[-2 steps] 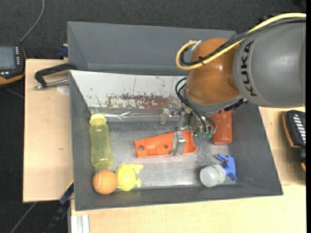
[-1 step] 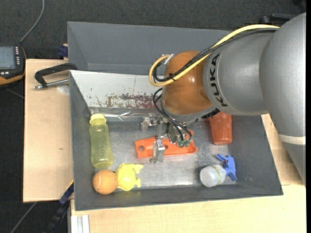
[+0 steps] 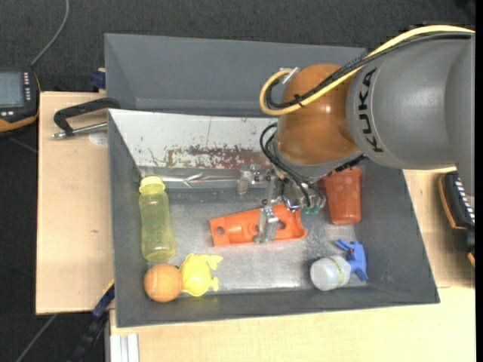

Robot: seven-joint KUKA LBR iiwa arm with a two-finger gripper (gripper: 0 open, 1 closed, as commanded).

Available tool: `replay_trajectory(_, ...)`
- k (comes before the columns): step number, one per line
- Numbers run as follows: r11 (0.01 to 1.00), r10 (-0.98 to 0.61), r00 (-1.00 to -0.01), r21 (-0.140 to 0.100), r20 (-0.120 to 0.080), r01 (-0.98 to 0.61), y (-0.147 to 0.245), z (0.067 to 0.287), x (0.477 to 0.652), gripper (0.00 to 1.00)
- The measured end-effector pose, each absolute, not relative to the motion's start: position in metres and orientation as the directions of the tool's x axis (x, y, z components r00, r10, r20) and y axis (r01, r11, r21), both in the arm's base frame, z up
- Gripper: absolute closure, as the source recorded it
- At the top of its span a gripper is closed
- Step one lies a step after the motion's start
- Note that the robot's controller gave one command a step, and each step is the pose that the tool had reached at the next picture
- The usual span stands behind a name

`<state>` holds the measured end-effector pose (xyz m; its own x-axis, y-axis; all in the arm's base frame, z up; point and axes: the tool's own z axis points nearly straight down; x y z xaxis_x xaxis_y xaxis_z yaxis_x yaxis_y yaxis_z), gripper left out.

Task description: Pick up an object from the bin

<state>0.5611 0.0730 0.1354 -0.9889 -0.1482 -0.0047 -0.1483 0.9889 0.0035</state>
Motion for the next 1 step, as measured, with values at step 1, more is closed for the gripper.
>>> replay_trajectory(1,0.981,-0.193,-0.981,0.005,0.001,-0.193,0.0702,0.0786,0.5625,0.0)
